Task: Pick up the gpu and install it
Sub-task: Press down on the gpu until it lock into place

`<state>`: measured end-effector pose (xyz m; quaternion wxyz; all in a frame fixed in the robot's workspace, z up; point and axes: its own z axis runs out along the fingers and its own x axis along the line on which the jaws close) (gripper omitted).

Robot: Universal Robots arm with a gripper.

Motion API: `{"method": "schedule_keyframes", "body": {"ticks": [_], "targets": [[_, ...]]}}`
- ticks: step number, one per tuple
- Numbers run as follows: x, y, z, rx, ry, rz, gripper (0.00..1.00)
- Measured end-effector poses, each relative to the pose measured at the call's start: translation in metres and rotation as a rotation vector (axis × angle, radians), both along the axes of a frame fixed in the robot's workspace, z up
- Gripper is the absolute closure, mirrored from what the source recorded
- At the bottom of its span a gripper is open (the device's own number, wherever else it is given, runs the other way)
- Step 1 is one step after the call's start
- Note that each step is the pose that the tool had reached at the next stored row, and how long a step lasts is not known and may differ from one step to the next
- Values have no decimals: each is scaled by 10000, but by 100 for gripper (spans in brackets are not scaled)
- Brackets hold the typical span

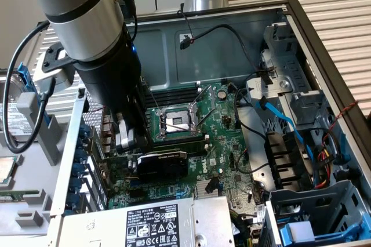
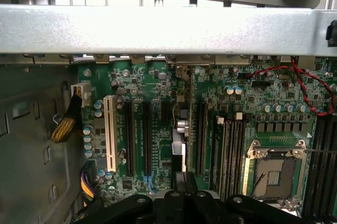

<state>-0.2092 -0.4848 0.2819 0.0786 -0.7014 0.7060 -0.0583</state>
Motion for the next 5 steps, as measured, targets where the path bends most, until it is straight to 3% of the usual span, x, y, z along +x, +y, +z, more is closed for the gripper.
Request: {"method": "schedule_keyframes", "body": {"ticks": [5], "targets": [[0,0,0,0,0,0,89]]}}
